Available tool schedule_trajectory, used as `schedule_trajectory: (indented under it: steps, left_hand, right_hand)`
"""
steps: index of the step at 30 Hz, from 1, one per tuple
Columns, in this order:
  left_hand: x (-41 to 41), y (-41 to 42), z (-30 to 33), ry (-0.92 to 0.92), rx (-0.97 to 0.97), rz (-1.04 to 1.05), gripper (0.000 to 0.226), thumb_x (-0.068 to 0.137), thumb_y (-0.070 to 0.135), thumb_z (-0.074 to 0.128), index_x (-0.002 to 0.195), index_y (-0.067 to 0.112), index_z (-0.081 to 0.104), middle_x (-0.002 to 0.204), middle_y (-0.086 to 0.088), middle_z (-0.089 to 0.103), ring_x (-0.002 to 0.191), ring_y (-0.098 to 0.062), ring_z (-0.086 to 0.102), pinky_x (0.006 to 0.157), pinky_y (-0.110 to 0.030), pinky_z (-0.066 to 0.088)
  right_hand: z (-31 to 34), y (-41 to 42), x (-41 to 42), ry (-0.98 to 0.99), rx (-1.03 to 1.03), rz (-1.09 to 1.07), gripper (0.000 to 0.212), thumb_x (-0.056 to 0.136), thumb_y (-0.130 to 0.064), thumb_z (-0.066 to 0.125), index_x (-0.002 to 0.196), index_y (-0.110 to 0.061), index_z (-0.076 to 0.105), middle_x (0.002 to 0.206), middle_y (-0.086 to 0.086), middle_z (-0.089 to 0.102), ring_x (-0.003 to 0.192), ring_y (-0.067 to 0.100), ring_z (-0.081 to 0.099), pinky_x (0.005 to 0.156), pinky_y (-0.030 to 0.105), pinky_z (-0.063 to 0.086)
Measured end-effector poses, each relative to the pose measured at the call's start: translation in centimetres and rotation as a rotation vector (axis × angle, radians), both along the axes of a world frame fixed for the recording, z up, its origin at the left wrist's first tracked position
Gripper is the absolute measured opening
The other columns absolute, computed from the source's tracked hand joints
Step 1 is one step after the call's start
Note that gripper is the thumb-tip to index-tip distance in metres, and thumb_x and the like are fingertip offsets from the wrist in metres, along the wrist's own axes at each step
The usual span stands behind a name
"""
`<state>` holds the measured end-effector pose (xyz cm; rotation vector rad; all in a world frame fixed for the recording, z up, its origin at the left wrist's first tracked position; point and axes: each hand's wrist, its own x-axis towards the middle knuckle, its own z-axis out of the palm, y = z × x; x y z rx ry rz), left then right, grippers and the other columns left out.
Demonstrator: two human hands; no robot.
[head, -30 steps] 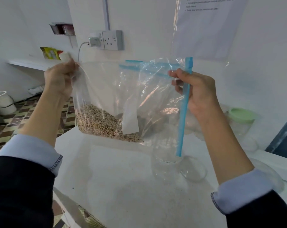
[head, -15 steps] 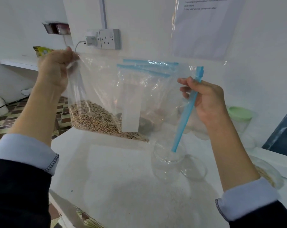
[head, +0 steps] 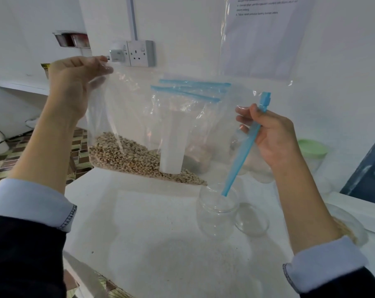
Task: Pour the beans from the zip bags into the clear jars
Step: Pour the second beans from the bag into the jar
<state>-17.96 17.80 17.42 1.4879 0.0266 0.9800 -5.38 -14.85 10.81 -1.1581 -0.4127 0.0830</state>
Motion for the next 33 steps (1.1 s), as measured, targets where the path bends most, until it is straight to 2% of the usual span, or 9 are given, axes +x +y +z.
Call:
schedule_trajectory:
  steps: [5, 9, 15, 20, 23, 27, 33]
  left_hand:
    - [-0.2, -0.9, 0.5, -0.026, 0.027, 0.013, 0.042, 0.086, 0.003, 0.057, 0.051, 0.022, 0.07, 0.07, 0.007, 0.07, 0.092, -0.014, 0.066, 0.091, -0.034, 0.053]
    - [0.0, -1.2, 0.8, -0.043, 0.004, 0.016, 0.046, 0.086, -0.002, 0.053, 0.049, 0.021, 0.067, 0.07, 0.005, 0.069, 0.077, -0.015, 0.067, 0.088, -0.034, 0.054]
    - [0.0, -1.8, 1.1, -0.049, 0.027, 0.02, 0.049, 0.09, 0.003, 0.052, 0.048, 0.022, 0.067, 0.068, 0.007, 0.069, 0.072, -0.013, 0.065, 0.085, -0.031, 0.053]
    - [0.2, -2.4, 1.4, -0.058, 0.052, 0.028, 0.046, 0.091, 0.005, 0.052, 0.051, 0.02, 0.069, 0.061, 0.006, 0.068, 0.085, -0.014, 0.065, 0.08, -0.028, 0.052]
    - [0.4, -2.9, 1.6, -0.07, 0.055, 0.027, 0.045, 0.09, 0.004, 0.052, 0.051, 0.019, 0.068, 0.059, 0.005, 0.068, 0.089, -0.014, 0.064, 0.076, -0.027, 0.051]
    - [0.4, -3.4, 1.8, -0.066, 0.075, 0.024, 0.048, 0.09, 0.004, 0.052, 0.049, 0.022, 0.069, 0.059, 0.006, 0.068, 0.088, -0.014, 0.064, 0.079, -0.029, 0.051]
    - [0.4, -3.4, 1.7, -0.065, 0.06, 0.022, 0.047, 0.09, 0.004, 0.053, 0.049, 0.021, 0.068, 0.062, 0.005, 0.069, 0.072, -0.013, 0.066, 0.074, -0.027, 0.05]
  right_hand:
    - [0.1, -0.3, -0.3, 0.017, 0.024, 0.001, 0.015, 0.09, -0.018, 0.061, 0.086, -0.006, 0.069, 0.088, 0.002, 0.075, 0.08, 0.013, 0.069, 0.075, 0.025, 0.052]
    - [0.0, -0.5, -0.4, 0.036, 0.035, 0.013, 0.015, 0.09, -0.017, 0.06, 0.086, -0.006, 0.069, 0.088, 0.001, 0.075, 0.079, 0.012, 0.069, 0.075, 0.025, 0.052]
    - [-0.4, -0.7, -0.4, 0.066, 0.049, 0.002, 0.014, 0.09, -0.016, 0.061, 0.083, -0.007, 0.07, 0.087, 0.002, 0.074, 0.079, 0.013, 0.068, 0.076, 0.025, 0.051]
    - [-0.7, -1.0, -0.2, 0.105, 0.101, -0.003, 0.02, 0.087, -0.012, 0.064, 0.07, -0.009, 0.073, 0.083, 0.006, 0.073, 0.075, 0.016, 0.067, 0.074, 0.025, 0.05]
    - [-1.0, -1.1, -0.1, 0.122, 0.107, -0.016, 0.013, 0.087, -0.012, 0.063, 0.079, -0.004, 0.07, 0.083, 0.006, 0.073, 0.075, 0.015, 0.066, 0.073, 0.024, 0.049]
    - [-1.2, -1.2, 0.1, 0.134, 0.115, -0.02, 0.012, 0.087, -0.013, 0.063, 0.082, -0.004, 0.068, 0.083, 0.006, 0.073, 0.075, 0.016, 0.066, 0.071, 0.024, 0.049]
    - [-1.4, -1.4, 0.0, 0.145, 0.117, -0.018, 0.012, 0.087, -0.012, 0.063, 0.081, -0.004, 0.068, 0.085, 0.007, 0.073, 0.073, 0.015, 0.066, 0.07, 0.023, 0.05]
